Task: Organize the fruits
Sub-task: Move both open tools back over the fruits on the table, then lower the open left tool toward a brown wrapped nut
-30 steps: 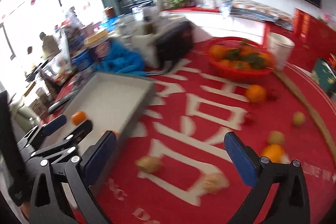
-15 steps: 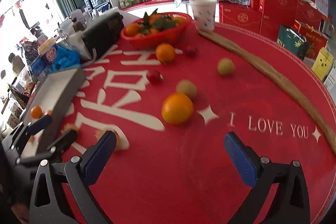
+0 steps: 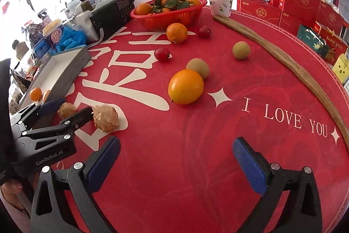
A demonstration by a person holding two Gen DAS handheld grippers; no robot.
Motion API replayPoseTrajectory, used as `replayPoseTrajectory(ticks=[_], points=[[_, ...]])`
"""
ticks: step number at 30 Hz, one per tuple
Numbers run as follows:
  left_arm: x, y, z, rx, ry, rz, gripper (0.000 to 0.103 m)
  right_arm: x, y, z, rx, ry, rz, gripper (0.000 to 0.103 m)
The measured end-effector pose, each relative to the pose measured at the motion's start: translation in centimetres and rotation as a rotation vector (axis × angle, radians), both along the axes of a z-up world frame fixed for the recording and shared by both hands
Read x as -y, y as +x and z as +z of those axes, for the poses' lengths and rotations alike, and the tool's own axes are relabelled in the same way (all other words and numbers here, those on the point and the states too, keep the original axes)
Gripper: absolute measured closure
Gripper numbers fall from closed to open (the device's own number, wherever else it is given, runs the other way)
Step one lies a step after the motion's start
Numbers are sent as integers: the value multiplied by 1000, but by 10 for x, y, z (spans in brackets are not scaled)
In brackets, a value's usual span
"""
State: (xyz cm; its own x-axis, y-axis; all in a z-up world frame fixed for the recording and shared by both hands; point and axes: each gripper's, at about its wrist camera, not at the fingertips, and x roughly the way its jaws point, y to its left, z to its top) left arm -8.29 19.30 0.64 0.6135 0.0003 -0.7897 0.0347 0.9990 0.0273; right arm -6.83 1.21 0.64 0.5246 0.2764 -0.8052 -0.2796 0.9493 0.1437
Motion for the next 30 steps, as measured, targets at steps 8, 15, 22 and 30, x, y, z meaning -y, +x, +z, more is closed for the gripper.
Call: replayPoseTrajectory(ticks=[8, 15, 22, 30], points=[[-2, -2, 1, 10, -2, 8, 43, -15, -4, -5, 20, -139, 32, 0], [-7, -7, 3, 21, 22, 49, 73, -14, -5, -5, 21, -141, 35, 0], [-16, -16, 12, 93, 41, 64, 53, -15, -4, -5, 23, -141, 32, 0], [-10, -35, 26, 207, 34, -61, 35, -14, -4, -5, 22, -142, 32, 0]])
